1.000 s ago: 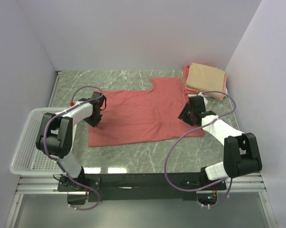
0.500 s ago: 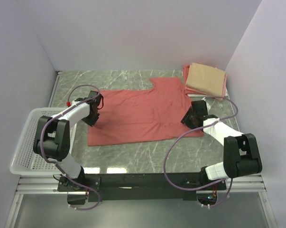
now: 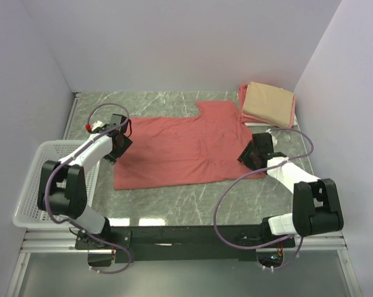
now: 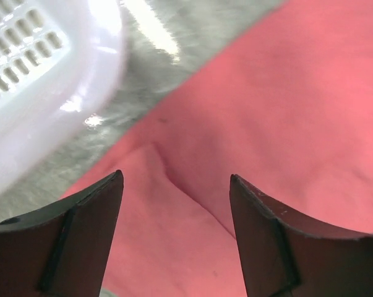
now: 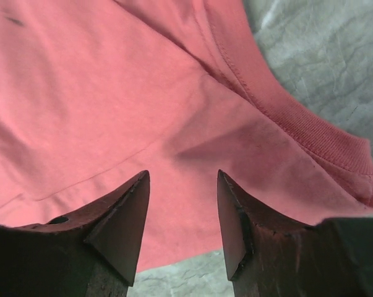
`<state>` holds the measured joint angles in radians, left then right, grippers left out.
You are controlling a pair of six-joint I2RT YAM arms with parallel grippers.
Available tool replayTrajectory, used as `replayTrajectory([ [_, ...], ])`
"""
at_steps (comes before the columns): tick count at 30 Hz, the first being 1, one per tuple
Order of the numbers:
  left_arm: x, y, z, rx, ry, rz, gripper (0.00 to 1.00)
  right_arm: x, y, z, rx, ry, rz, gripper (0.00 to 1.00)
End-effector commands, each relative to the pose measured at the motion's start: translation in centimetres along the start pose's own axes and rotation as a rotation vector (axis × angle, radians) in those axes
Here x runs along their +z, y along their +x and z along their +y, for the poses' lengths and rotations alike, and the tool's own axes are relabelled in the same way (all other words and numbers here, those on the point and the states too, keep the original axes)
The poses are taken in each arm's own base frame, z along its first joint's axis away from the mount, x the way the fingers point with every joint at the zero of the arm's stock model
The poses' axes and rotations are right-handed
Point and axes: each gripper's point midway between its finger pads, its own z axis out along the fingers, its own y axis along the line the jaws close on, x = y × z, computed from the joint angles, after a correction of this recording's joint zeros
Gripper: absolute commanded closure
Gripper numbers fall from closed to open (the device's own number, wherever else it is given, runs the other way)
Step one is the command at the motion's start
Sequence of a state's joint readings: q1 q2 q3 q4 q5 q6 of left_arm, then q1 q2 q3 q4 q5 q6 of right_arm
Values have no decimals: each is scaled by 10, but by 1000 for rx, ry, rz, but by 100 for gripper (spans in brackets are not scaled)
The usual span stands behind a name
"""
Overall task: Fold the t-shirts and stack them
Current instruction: Fold the tshirt
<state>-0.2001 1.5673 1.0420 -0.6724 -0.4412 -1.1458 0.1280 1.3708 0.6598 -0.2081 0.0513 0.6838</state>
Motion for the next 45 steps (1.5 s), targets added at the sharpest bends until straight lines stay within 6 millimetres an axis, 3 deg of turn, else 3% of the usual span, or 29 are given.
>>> replayTrajectory([
  [1, -38, -17, -31, 68, 165, -78, 25, -18, -21, 13, 0, -45, -72, 45],
  [4, -53, 1, -33, 122, 201, -87, 26, -24, -26, 25, -46, -52, -84, 44],
  [5, -56, 15, -31, 141, 218, -73, 34, -23, -26, 30, -71, -44, -83, 44],
  [7, -57, 32, -27, 162, 218, -53, 39, -20, -24, 33, -93, -29, -70, 44],
  [8, -57, 38, -24, 171, 214, -56, 54, -18, -25, 34, -95, -20, -66, 44],
  [11, -53, 75, -17, 212, 227, -11, 71, -5, -21, 36, -103, -1, -39, 44],
  [18, -34, 106, -17, 242, 253, 38, 99, 19, 6, 19, -54, 69, 32, 43],
  [25, -11, 120, 20, 265, 65, 34, 99, 12, 34, -1, 34, 101, 85, 43],
  [29, -8, 129, 37, 258, 21, 44, 99, 4, 50, -15, 51, 132, 127, 42],
  [45, -25, 150, 82, 207, 35, 90, 99, -30, 95, -69, 135, 254, 190, 40],
])
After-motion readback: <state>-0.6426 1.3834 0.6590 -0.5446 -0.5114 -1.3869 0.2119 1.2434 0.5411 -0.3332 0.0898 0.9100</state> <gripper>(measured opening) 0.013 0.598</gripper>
